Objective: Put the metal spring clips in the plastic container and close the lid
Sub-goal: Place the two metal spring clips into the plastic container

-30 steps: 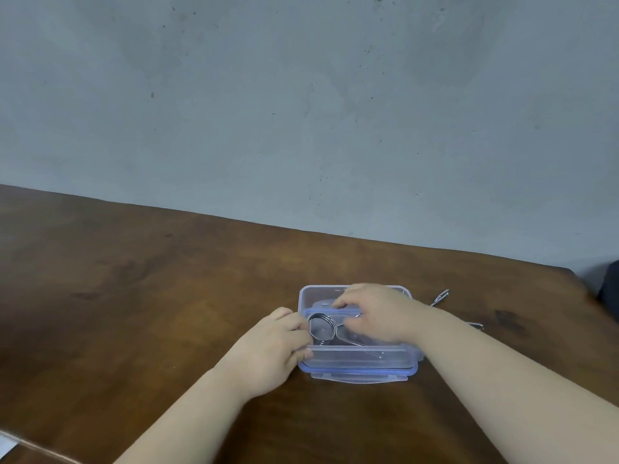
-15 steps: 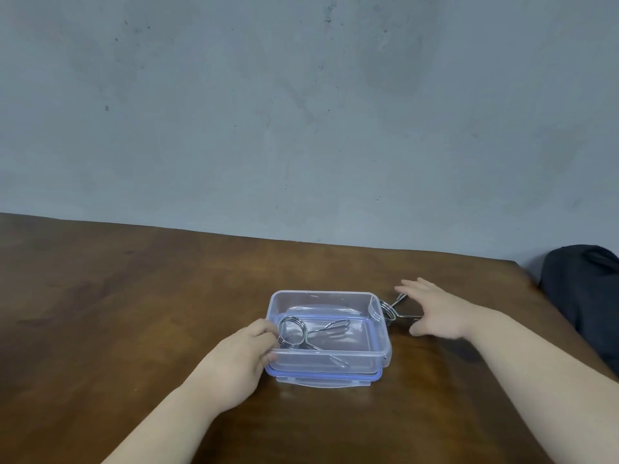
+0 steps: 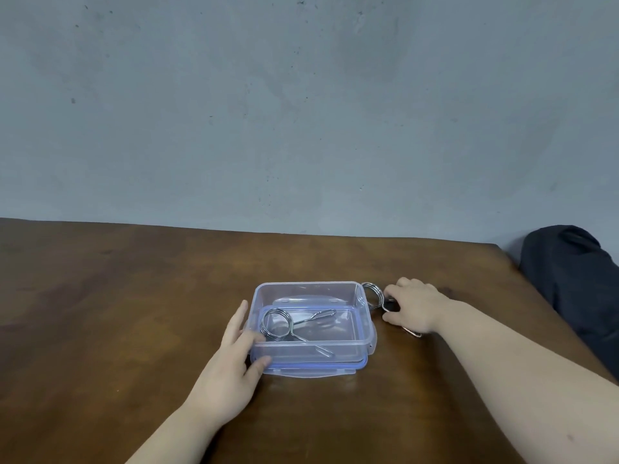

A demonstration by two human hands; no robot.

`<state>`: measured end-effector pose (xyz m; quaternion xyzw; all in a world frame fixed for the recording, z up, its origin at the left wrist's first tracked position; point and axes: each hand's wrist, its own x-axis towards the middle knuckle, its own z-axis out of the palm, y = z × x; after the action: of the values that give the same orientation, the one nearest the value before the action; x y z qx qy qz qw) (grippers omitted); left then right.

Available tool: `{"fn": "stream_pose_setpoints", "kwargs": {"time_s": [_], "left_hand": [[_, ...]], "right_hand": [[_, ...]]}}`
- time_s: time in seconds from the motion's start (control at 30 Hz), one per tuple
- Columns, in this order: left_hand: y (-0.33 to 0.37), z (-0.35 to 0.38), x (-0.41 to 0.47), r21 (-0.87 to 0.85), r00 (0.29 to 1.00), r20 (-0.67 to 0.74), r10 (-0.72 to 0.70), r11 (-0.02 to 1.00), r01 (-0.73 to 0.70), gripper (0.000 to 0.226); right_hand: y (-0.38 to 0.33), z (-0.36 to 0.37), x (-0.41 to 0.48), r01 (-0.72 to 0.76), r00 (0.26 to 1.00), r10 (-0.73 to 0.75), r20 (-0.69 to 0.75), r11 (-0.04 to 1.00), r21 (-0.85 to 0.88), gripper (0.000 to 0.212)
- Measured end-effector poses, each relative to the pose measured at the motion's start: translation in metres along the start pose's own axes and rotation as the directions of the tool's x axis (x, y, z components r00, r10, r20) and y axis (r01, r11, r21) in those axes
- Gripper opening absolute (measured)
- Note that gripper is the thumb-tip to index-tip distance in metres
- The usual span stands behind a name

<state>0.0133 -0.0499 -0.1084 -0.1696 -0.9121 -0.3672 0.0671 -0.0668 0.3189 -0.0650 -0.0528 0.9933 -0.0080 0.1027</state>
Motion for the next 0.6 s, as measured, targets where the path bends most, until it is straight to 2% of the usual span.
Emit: {"fn": "stream_pose_setpoints", "kwargs": {"time_s": [0.1, 0.23, 0.27, 0.37, 0.43, 0.47, 0.53, 0.6], "left_hand": [[0.003, 0.001, 0.000, -0.027, 1.000, -0.003, 0.028, 0.999, -0.028, 0.035], [0.005, 0.002, -0.002, -0.009, 0.999, -0.013, 0.033, 0.999, -0.033, 0.046], [0.005, 0.002, -0.003, -0.008, 1.000, -0.014, 0.022, 1.000, -0.022, 0.046], [0.006, 0.001, -0.004, -0.017, 1.000, -0.023, -0.014, 1.000, 0.014, 0.043], [0.006, 0.002, -0.004, -0.020, 0.999, -0.028, -0.030, 0.999, 0.030, 0.041], [0.005, 0.002, -0.003, -0.016, 0.999, -0.029, -0.035, 0.999, 0.034, 0.041], [0.005, 0.002, -0.003, -0.014, 0.998, -0.028, -0.049, 0.999, 0.049, 0.041], [0.005, 0.001, -0.003, -0.020, 0.998, -0.022, -0.061, 0.998, 0.060, 0.040]], "right_hand": [[0.004, 0.008, -0.007, -0.097, 0.994, 0.103, -0.047, 0.988, 0.123, 0.033], [0.005, 0.010, -0.023, -0.160, 0.974, 0.216, -0.066, 0.867, 0.472, 0.013], [0.003, 0.005, -0.027, -0.144, 0.970, 0.226, -0.090, 0.831, 0.537, 0.006], [-0.017, -0.028, -0.035, 0.022, 0.936, 0.230, -0.267, 0.717, 0.696, 0.014], [-0.043, -0.059, -0.041, 0.195, 0.915, 0.154, -0.372, 0.639, 0.744, 0.018], [-0.057, -0.072, -0.044, 0.267, 0.913, 0.075, -0.400, 0.632, 0.728, 0.019], [-0.086, -0.088, -0.046, 0.354, 0.918, -0.129, -0.375, 0.693, 0.628, 0.021], [-0.108, -0.087, -0.044, 0.383, 0.922, -0.289, -0.257, 0.779, 0.496, 0.021]]}}
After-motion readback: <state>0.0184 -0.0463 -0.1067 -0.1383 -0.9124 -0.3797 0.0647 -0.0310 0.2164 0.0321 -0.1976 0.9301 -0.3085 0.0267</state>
